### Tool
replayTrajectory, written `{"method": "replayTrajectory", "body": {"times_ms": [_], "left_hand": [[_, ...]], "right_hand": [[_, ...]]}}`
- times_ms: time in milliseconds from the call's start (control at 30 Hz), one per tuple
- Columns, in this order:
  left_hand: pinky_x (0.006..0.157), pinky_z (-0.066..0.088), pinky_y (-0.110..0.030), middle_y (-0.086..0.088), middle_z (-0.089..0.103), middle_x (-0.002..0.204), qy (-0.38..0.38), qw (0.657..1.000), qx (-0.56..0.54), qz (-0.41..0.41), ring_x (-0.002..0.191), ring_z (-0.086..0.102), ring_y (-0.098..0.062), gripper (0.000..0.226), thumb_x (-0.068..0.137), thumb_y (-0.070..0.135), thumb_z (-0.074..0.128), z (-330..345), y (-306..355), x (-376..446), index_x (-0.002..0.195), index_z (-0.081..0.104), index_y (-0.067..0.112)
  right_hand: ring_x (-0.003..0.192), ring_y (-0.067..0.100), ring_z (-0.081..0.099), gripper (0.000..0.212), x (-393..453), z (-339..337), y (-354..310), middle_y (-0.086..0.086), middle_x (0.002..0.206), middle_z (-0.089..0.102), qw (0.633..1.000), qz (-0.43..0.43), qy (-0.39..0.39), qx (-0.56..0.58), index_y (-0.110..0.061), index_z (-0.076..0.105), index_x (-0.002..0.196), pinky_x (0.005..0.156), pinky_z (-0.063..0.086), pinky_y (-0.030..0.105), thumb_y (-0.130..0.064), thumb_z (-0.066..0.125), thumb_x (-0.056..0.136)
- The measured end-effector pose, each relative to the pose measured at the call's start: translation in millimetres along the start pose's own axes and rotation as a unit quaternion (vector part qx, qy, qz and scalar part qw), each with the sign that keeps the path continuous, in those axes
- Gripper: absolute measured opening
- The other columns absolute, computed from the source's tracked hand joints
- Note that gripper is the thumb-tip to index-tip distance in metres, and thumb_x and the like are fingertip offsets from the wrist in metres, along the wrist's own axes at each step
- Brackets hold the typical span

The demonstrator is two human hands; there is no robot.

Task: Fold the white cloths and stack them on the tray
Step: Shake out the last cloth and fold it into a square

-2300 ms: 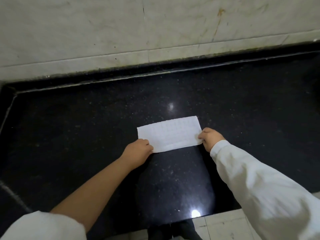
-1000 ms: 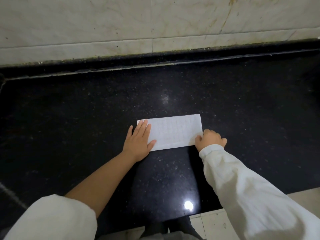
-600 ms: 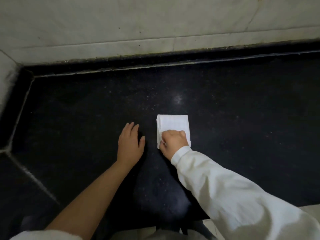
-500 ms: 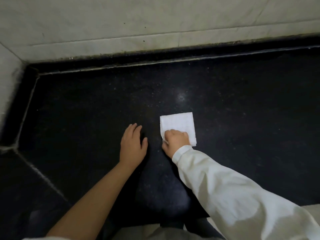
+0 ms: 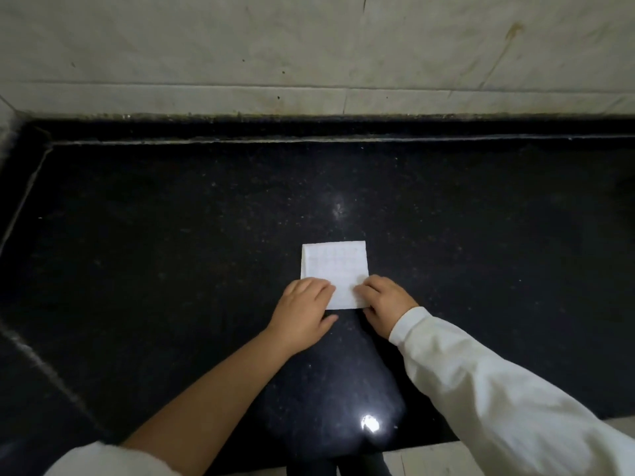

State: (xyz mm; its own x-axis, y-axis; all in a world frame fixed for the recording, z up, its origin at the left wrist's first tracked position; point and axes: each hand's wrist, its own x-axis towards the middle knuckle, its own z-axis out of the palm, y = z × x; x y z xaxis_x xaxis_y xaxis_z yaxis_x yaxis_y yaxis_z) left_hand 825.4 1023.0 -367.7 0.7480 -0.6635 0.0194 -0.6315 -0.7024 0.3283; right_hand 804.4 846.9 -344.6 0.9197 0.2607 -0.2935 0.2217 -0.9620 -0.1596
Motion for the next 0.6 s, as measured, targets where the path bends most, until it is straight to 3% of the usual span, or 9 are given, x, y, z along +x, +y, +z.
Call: {"method": "replayTrajectory", "body": {"times_ms": [67, 100, 200, 267, 333, 400, 433, 500, 600], "left_hand": [[0.065, 0.056, -0.024, 0.004, 0.071, 0.081, -0.016, 1.0, 0.023, -0.009, 0.072, 0.07, -0.014, 0.05, 0.044, 0.04, 0.088, 2.0, -0.1, 3.6, 0.085, 0.073, 0.015], [0.062, 0.055, -0.02, 0.006, 0.07, 0.077, -0.014, 0.999, 0.038, -0.008, 0.068, 0.069, -0.011, 0.05, 0.04, 0.042, 0.089, 2.4, -0.4, 5.2, 0.081, 0.074, 0.018], [0.055, 0.052, -0.017, 0.007, 0.068, 0.068, -0.032, 0.996, 0.079, 0.008, 0.06, 0.065, -0.01, 0.044, 0.035, 0.039, 0.09, 0.2, 0.7, 11.8, 0.071, 0.074, 0.02], [0.052, 0.05, -0.017, 0.007, 0.065, 0.062, -0.048, 0.99, 0.129, 0.019, 0.054, 0.063, -0.01, 0.038, 0.033, 0.03, 0.09, 0.8, 3.1, 15.3, 0.065, 0.072, 0.02], [0.056, 0.047, -0.02, 0.007, 0.062, 0.055, -0.048, 0.985, 0.163, 0.031, 0.049, 0.061, -0.009, 0.035, 0.03, 0.024, 0.088, -1.4, 10.8, 22.3, 0.06, 0.069, 0.021], [0.054, 0.045, -0.021, 0.006, 0.06, 0.052, -0.021, 0.984, 0.171, 0.055, 0.047, 0.058, -0.01, 0.026, 0.04, 0.02, 0.081, -6.4, 27.2, 34.6, 0.06, 0.065, 0.022], [0.05, 0.043, -0.021, 0.005, 0.059, 0.052, -0.003, 0.983, 0.171, 0.071, 0.047, 0.056, -0.012, 0.016, 0.051, 0.018, 0.072, -11.2, 40.3, 42.3, 0.062, 0.062, 0.023], [0.045, 0.038, -0.025, 0.003, 0.056, 0.053, 0.035, 0.979, 0.159, 0.123, 0.046, 0.051, -0.016, 0.009, 0.067, 0.014, 0.048, -19.5, 75.4, 64.2, 0.064, 0.055, 0.018], [0.053, 0.029, -0.024, 0.0, 0.054, 0.056, 0.046, 0.965, 0.16, 0.2, 0.047, 0.051, -0.018, 0.008, 0.071, 0.019, 0.04, -27.8, 149.4, 103.4, 0.067, 0.046, 0.016]], "right_hand": [[0.084, 0.034, 0.065, 0.03, 7.5, -1.4, -4.3, 0.015, 0.094, 0.065, 0.999, 0.014, -0.032, 0.019, -0.001, 0.068, 0.095, 0.071, 0.057, 0.033, -0.005, 0.075, 0.065], [0.081, 0.032, 0.065, 0.027, 7.8, -1.5, -6.3, 0.014, 0.09, 0.065, 0.999, 0.017, -0.027, 0.03, -0.002, 0.069, 0.09, 0.067, 0.056, 0.029, -0.006, 0.076, 0.064], [0.038, 0.017, 0.058, 0.033, 10.1, 6.8, -1.8, 0.001, 0.049, 0.06, 0.998, 0.029, -0.032, 0.042, -0.012, 0.067, 0.047, 0.035, 0.041, 0.012, -0.013, 0.087, 0.02], [0.035, 0.017, 0.057, 0.028, 6.0, -0.7, 2.8, 0.001, 0.045, 0.059, 0.999, 0.015, 0.001, 0.038, -0.012, 0.065, 0.043, 0.034, 0.038, 0.011, -0.014, 0.085, 0.022], [0.06, 0.025, 0.068, 0.013, -8.9, -23.5, 5.4, 0.011, 0.071, 0.068, 0.999, -0.002, -0.023, 0.047, -0.003, 0.072, 0.069, 0.051, 0.051, 0.018, -0.01, 0.075, 0.057], [0.1, 0.03, 0.062, 0.028, -23.6, -37.4, 25.2, 0.014, 0.115, 0.06, 0.996, 0.055, 0.002, 0.068, -0.003, 0.064, 0.11, 0.084, 0.05, 0.03, -0.011, 0.05, 0.088], [0.108, 0.03, 0.058, 0.032, -34.0, -41.9, 39.0, 0.013, 0.124, 0.054, 0.993, 0.078, 0.017, 0.093, -0.004, 0.059, 0.118, 0.091, 0.047, 0.032, -0.013, 0.044, 0.092], [0.11, 0.028, 0.057, 0.031, -63.9, -61.7, 68.7, 0.014, 0.124, 0.053, 0.981, 0.117, 0.051, 0.148, -0.004, 0.06, 0.117, 0.091, 0.044, 0.03, -0.012, 0.044, 0.092], [0.108, 0.028, 0.057, 0.027, -125.4, -76.3, 124.2, 0.016, 0.12, 0.054, 0.959, 0.16, 0.127, 0.197, -0.001, 0.064, 0.11, 0.091, 0.042, 0.026, -0.005, 0.048, 0.089]]}}
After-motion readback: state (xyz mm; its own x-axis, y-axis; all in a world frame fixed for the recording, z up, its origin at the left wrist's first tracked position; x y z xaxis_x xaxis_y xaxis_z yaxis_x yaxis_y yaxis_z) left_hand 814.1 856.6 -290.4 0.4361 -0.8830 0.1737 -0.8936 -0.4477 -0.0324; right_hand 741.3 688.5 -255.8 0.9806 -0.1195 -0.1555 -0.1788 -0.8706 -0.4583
